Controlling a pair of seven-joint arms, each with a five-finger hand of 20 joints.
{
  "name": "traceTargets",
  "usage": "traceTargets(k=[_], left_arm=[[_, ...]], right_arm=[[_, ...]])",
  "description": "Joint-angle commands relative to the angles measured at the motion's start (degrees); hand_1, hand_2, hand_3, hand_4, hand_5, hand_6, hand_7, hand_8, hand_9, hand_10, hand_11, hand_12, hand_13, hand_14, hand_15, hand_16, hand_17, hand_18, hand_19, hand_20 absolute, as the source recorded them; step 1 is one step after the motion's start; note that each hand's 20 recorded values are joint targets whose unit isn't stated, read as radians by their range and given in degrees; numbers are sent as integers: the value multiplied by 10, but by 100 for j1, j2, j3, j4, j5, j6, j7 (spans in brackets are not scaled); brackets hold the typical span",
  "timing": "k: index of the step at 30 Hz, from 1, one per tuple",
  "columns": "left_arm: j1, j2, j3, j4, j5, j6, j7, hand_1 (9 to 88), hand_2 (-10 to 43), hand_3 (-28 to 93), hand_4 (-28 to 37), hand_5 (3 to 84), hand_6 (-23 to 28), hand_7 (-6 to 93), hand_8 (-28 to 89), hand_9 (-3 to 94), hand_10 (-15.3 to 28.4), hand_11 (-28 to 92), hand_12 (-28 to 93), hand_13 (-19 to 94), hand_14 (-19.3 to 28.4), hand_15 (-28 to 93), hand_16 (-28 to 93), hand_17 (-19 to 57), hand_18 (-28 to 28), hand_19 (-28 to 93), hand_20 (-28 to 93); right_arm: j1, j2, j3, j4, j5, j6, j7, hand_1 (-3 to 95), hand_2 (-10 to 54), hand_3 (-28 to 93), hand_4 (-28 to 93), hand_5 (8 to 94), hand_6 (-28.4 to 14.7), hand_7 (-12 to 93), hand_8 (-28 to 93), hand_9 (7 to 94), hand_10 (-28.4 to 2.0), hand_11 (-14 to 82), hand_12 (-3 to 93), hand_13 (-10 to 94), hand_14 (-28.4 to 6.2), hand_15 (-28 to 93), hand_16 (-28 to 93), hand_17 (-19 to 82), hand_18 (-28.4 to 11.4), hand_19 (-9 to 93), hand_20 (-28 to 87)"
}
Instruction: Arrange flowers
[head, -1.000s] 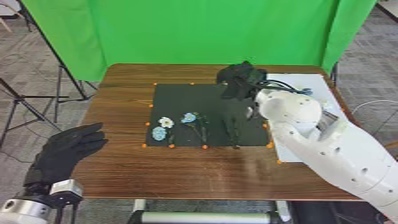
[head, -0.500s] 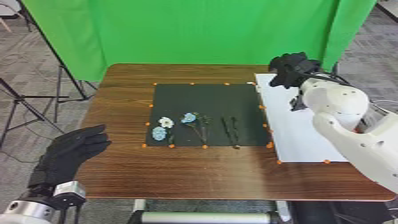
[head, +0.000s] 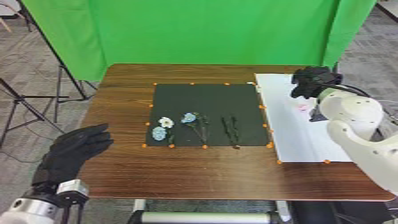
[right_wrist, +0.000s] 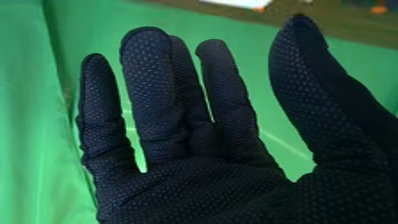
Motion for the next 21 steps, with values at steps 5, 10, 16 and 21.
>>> traceTargets(k=[5,10,16,21], left_arm=[[-67,-11,57,31,-6,-65,-69,275,36,831,-159,458,131,195,-105,405,226,365,109,280,284,641,-142,-88,228,586,109],[-126,-2,100,47,-6,-76,-80,275,36,831,-159,458,131,195,-105,405,226,366,109,280,284,641,-142,-88,228,586,109],[-120,34,94,54,-24,-57,-26,275,36,832,-159,457,131,194,-105,405,226,365,109,280,284,641,-142,-88,227,586,109],[-174,63,149,79,-32,-57,-3,275,36,832,-159,457,131,195,-105,405,226,366,109,279,284,641,-142,-88,227,586,109]], right_arm=[[-350,-69,225,263,-148,-228,237,319,-78,863,-283,494,-22,205,-143,521,-136,185,157,572,-81,736,134,213,-197,731,196],[-435,-123,315,379,-161,-280,296,320,-79,863,-283,494,-22,204,-143,521,-136,183,158,577,-79,758,134,213,-196,730,195],[-362,-170,228,462,-154,-248,322,322,-79,862,-283,495,-22,204,-143,520,-136,183,158,583,-74,771,130,213,-193,732,195],[-328,-219,150,515,-177,-214,308,323,-79,862,-283,496,-21,205,-143,522,-135,185,158,587,-72,779,130,213,-191,733,194]])
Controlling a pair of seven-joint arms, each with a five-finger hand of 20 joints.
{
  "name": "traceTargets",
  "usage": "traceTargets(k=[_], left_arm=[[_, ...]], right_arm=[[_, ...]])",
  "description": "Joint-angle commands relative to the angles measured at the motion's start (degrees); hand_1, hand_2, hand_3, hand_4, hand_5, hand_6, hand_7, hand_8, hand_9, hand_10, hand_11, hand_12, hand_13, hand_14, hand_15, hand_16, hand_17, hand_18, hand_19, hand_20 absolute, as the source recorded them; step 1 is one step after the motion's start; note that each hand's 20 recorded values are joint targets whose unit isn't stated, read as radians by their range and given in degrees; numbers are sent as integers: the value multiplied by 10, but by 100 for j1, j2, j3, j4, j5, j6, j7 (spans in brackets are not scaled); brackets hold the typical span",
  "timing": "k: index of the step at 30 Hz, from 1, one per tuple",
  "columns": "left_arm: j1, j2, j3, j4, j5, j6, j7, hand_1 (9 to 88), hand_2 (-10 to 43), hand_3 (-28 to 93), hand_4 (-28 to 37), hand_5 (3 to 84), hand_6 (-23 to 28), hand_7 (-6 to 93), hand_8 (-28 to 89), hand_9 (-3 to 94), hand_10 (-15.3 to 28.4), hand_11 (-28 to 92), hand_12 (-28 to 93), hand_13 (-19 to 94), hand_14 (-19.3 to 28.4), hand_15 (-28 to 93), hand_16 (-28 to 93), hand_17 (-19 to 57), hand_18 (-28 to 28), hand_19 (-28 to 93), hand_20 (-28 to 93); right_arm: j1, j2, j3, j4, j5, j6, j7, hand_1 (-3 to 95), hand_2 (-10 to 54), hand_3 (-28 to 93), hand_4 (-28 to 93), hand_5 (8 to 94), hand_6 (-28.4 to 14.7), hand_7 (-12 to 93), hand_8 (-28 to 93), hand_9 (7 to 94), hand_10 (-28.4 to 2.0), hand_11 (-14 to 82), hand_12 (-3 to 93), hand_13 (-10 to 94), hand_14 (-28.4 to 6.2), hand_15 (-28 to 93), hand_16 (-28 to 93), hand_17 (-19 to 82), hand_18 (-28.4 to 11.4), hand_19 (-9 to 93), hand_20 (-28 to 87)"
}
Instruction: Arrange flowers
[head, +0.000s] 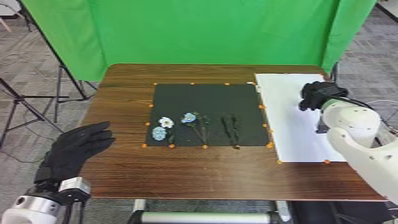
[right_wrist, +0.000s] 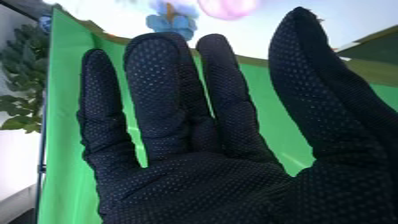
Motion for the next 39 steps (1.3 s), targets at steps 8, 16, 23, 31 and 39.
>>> traceTargets(k=[8,16,23,31,39], left_arm=[[-86,70,60,54,-18,-80,-14,275,36,832,-158,457,131,194,-105,405,226,365,109,279,284,641,-142,-88,227,585,110],[-123,60,36,64,9,-136,-91,275,36,832,-158,458,131,195,-105,405,225,366,109,279,284,641,-142,-88,227,585,110],[-125,83,70,61,-2,-119,-43,275,36,832,-159,457,131,196,-106,405,225,367,109,279,284,641,-141,-88,227,585,110],[-113,78,79,61,-18,-98,10,275,36,832,-159,457,131,196,-106,405,226,367,109,279,284,641,-142,-88,227,585,110],[-132,43,90,65,-9,-101,-19,275,36,832,-159,457,131,196,-105,405,226,366,109,279,284,642,-142,-88,227,585,111]], right_arm=[[41,-143,-199,122,-156,37,122,326,-79,860,-283,499,-15,208,-145,536,-128,189,156,592,-70,782,129,212,-191,734,192],[-83,-137,-171,169,-178,29,275,338,-78,852,-283,529,-11,211,-147,565,-116,195,154,611,-67,778,131,216,-188,739,192],[-166,-132,-175,239,-301,95,352,368,-86,845,-282,561,-4,223,-154,603,-101,202,151,633,-57,771,135,229,-183,748,190],[-57,-132,-385,404,-585,388,471,484,-95,781,-283,640,17,266,-75,741,-70,159,232,706,-26,740,194,270,-166,781,164],[-184,-131,-371,402,-539,620,793,542,-95,752,-283,726,31,330,-51,863,-44,105,336,778,-10,814,211,304,-158,805,150]])
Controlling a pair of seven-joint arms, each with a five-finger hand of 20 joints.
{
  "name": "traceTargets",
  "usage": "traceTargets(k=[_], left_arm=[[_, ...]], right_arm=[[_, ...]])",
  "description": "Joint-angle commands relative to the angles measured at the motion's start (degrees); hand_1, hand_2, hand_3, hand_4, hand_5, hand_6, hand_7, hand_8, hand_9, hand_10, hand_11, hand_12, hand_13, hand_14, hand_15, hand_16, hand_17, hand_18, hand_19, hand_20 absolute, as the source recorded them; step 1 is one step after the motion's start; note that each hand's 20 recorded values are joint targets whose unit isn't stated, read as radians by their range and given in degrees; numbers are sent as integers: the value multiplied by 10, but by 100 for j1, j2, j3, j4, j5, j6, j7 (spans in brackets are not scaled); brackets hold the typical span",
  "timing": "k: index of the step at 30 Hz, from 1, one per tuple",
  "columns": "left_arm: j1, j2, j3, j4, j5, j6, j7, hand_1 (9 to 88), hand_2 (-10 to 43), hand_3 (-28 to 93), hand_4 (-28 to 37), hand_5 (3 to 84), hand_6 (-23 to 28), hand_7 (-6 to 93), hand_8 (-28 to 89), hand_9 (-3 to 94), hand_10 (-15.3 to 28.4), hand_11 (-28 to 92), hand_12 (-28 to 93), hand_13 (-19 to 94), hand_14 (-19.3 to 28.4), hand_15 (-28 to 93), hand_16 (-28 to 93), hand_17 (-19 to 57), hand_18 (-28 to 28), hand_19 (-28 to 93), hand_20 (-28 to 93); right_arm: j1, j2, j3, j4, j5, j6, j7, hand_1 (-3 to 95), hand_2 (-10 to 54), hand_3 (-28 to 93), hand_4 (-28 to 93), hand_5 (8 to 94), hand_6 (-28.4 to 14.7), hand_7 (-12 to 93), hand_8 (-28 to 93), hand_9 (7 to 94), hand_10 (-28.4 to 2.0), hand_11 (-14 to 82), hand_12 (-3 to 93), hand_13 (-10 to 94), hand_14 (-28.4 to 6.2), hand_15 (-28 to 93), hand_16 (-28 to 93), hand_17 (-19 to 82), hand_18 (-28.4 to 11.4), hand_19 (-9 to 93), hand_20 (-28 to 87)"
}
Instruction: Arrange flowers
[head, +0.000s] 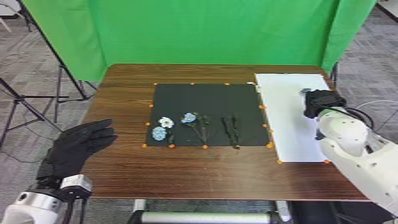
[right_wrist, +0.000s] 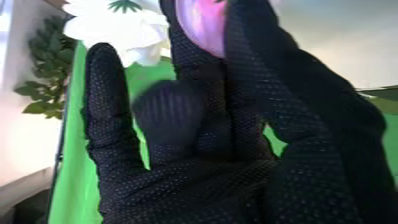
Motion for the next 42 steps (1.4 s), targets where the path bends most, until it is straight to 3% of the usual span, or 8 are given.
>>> traceTargets(k=[1,14,20,26,35,42], left_arm=[[38,-34,12,-4,-15,-24,-9,275,36,832,-159,457,131,196,-105,405,226,366,109,280,284,641,-142,-88,227,585,111],[179,-151,-50,-60,-2,-11,-85,275,36,832,-159,457,131,195,-106,405,226,366,109,279,284,641,-142,-88,227,585,111],[466,-156,-182,-144,-55,91,42,275,37,832,-159,457,131,195,-105,406,226,366,109,279,284,641,-142,-88,227,585,110],[589,-172,-293,-201,-54,134,47,275,36,832,-158,457,130,195,-106,406,226,366,109,280,284,642,-142,-88,227,585,110],[423,-91,-283,-171,-2,55,-89,275,36,832,-158,458,131,195,-105,406,226,365,109,280,284,642,-141,-88,227,585,110],[290,-77,-256,-113,24,-20,-179,274,36,832,-158,458,131,195,-105,406,226,366,109,280,284,641,-142,-88,227,585,111]], right_arm=[[-100,25,-37,21,-31,234,284,544,-95,751,-283,741,36,338,-46,878,-42,109,347,786,-9,816,211,308,-157,807,148],[420,299,-420,-529,10,706,280,549,-95,765,-283,774,31,331,-38,903,-37,128,371,806,-6,817,215,318,-158,818,139],[941,338,-725,-895,84,980,-31,547,-95,771,-283,776,30,327,-33,904,-37,128,371,808,-5,815,216,318,-158,821,134],[1332,24,-1072,-1263,309,942,-504,549,-95,773,-283,780,27,323,-32,904,-38,132,374,810,-6,817,217,320,-160,827,132],[1913,-705,-1995,-1515,676,946,-729,549,-95,774,-283,780,26,320,-28,904,-40,133,375,809,-6,818,219,319,-159,831,127],[1779,-1357,-2243,-1249,533,965,-669,549,-95,773,-283,780,26,320,-26,903,-40,134,376,809,-6,818,220,319,-158,832,124]])
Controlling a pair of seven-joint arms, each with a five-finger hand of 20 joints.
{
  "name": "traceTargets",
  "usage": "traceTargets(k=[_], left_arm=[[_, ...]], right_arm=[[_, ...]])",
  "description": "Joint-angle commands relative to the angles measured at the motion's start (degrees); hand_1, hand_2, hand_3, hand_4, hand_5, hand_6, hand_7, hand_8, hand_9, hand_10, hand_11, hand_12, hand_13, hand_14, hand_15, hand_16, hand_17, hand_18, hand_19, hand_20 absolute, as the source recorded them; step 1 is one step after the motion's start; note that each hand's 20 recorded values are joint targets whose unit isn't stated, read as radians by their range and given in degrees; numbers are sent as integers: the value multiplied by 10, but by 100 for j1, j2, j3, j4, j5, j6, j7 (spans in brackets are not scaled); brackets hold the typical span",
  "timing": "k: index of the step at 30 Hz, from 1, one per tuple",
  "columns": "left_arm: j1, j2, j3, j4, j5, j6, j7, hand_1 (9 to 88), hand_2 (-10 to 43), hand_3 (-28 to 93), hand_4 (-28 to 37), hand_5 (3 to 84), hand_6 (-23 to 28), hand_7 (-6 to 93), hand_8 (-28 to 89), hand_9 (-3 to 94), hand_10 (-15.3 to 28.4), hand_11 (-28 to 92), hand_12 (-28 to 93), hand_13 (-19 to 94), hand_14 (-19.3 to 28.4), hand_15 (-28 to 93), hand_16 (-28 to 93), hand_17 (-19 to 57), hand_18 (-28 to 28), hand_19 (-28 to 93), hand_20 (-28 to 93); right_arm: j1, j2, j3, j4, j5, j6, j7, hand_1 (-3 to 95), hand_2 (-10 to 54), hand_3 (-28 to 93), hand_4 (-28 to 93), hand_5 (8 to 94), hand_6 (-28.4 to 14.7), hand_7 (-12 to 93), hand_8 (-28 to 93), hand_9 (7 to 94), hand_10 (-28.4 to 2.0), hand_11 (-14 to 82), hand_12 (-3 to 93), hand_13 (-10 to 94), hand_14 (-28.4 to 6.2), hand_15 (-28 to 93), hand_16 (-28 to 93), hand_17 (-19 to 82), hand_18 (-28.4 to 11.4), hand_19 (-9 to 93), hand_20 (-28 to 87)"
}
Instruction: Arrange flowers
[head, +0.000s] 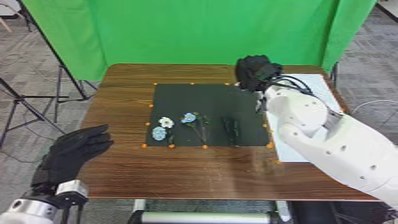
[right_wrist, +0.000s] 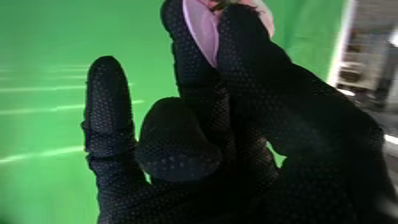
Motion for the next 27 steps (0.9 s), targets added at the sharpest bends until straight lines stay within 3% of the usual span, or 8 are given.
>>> traceTargets(k=[1,4,9,13,16,19,27], left_arm=[[-112,37,7,39,18,-86,-116,274,36,832,-158,458,131,195,-105,406,226,366,109,280,284,641,-142,-88,227,585,111],[-111,53,-14,46,23,-83,-97,275,36,833,-159,458,131,195,-105,406,226,366,109,280,284,641,-142,-88,227,585,111],[-408,78,107,127,68,-205,-199,275,36,833,-159,458,131,194,-105,406,226,365,109,281,284,641,-141,-88,228,585,111],[-523,74,90,162,102,-259,-293,275,37,832,-159,458,131,194,-105,406,227,365,109,281,284,641,-142,-88,228,585,111],[-544,65,63,174,111,-278,-300,275,37,832,-158,459,132,193,-105,407,227,365,109,280,284,641,-142,-88,228,585,110],[-643,43,73,208,153,-365,-400,275,37,831,-158,458,131,194,-104,406,226,365,109,280,284,641,-142,-88,228,585,110],[-640,63,98,208,140,-336,-336,275,36,832,-157,459,131,193,-104,406,226,364,109,280,284,641,-142,-88,227,585,110]], right_arm=[[-206,-800,-275,110,-227,77,-8,549,-95,774,-283,780,26,320,-26,903,-40,134,375,809,-6,819,220,319,-159,832,124],[-427,-1146,-219,273,-310,34,-19,548,-95,775,-283,781,26,320,-27,904,-40,134,375,809,-6,819,220,319,-159,833,123],[-676,-1491,-234,587,-528,-45,59,546,-95,778,-283,780,26,320,-27,903,-40,135,376,809,-7,820,220,319,-158,833,122],[-773,-1566,-296,832,-1119,6,-96,546,-95,778,-283,779,26,321,-27,903,-40,136,376,809,-7,820,220,319,-158,834,121],[-781,-1709,-277,943,-852,-4,165,546,-95,778,-283,779,27,322,-26,904,-39,135,374,809,-6,819,219,319,-158,834,120],[-716,-1787,-336,1059,-834,-10,329,546,-95,779,-283,779,27,322,-27,904,-38,136,374,809,-7,820,218,319,-158,834,120],[-620,-1808,-350,1088,-755,12,427,540,-95,785,-283,772,28,326,-26,899,-39,136,374,804,-10,817,219,316,-159,835,118]])
